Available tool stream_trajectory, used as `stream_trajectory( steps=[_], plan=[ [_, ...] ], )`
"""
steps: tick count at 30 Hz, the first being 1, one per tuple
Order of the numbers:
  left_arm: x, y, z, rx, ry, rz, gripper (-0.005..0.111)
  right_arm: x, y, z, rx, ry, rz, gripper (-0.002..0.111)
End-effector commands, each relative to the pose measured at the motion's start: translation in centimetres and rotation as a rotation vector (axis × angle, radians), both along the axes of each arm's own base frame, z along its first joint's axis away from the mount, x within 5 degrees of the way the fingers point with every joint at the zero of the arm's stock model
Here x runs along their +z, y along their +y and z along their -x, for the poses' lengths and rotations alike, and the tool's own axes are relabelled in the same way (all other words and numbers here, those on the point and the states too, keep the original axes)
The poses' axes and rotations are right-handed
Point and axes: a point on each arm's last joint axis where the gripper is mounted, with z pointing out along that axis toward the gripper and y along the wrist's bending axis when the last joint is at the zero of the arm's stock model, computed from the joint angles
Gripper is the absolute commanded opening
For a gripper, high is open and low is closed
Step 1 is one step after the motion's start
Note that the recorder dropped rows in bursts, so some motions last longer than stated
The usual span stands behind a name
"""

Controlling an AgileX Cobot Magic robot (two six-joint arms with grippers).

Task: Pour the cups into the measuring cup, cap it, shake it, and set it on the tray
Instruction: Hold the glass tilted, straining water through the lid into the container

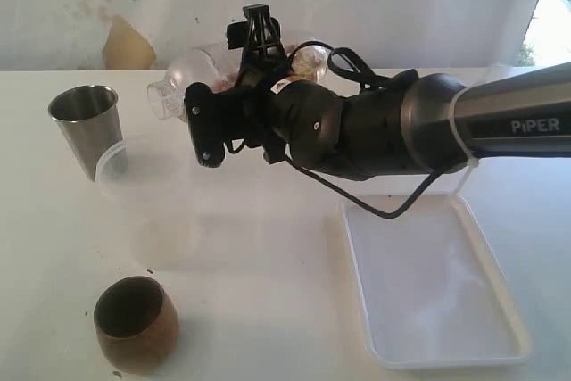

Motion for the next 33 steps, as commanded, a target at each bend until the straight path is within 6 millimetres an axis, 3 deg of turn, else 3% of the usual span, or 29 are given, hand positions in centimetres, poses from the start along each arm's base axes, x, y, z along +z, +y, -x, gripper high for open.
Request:
stream_trajectory(
  steps=[1,33],
  plan=[
    [-0.1,0.0,0.0,-0.004,-0.006,-0.001,0.000,1.8,0.0,-0.2,-0.004,-0.113,0.017,0.000],
    [-0.1,0.0,0.0,-0.004,-0.006,-0.001,0.000,3.1,0.6,0.0,0.083,-0.307,0.136,0.000]
  ],
)
